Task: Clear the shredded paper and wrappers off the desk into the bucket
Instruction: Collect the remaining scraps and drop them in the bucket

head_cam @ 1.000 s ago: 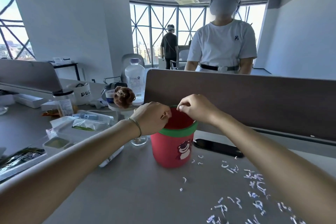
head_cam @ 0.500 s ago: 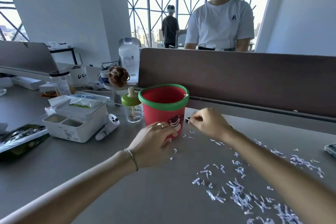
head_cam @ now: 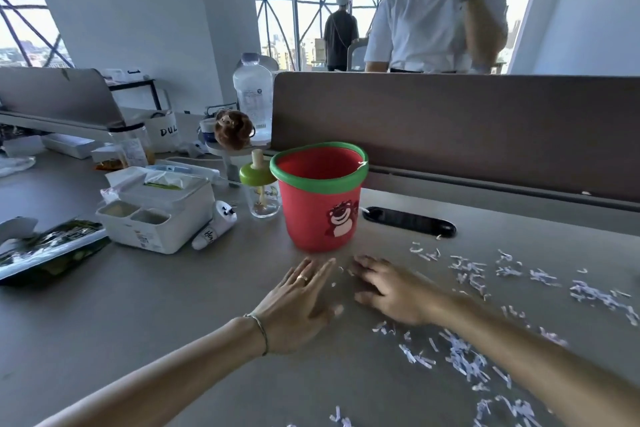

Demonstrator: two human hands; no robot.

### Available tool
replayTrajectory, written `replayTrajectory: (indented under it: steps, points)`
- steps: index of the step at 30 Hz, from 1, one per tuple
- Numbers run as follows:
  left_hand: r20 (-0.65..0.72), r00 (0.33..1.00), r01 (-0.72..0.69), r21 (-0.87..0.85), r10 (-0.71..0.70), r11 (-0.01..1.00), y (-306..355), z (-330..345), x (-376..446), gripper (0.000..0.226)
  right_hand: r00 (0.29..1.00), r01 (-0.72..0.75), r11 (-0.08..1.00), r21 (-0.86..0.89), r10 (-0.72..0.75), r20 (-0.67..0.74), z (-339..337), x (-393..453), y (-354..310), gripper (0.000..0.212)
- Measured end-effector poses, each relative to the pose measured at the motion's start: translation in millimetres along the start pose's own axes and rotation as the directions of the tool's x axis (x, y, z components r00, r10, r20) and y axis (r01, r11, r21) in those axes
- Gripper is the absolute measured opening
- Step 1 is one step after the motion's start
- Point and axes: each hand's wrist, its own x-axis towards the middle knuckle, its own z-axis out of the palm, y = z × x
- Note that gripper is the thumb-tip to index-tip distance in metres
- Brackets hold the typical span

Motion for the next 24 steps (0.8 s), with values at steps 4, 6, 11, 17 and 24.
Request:
replayTrajectory:
  steps: [4,6,11,17,24]
  points:
    - [0.026,0.997,-0.081,0.078,0.079,0.994,27,16,26,0.088,0.999,0.013,0.995,0.101,-0.01,-0.036,2,-75,-7,0.07]
    - [0.055,0.992,-0.113,0.052,0.11,0.992,43,19,45,0.092,0.994,-0.047,0.99,0.136,0.06,-0.092,3,-107,10,0.066]
    - [0.095,0.968,-0.235,0.03,0.231,0.972,85,37,96,0.096,0.927,-0.265,0.94,0.214,0.31,-0.21,10,-181,65,0.059]
    - [0.008,0.981,-0.192,-0.089,0.193,0.977,144,46,147,0.092,0.793,-0.455,0.846,0.278,0.527,-0.307,16,-256,104,0.06]
    - [0.045,0.975,-0.213,-0.112,0.219,0.971,164,51,173,0.099,0.666,-0.593,0.738,0.323,0.674,-0.318,21,-284,153,0.063]
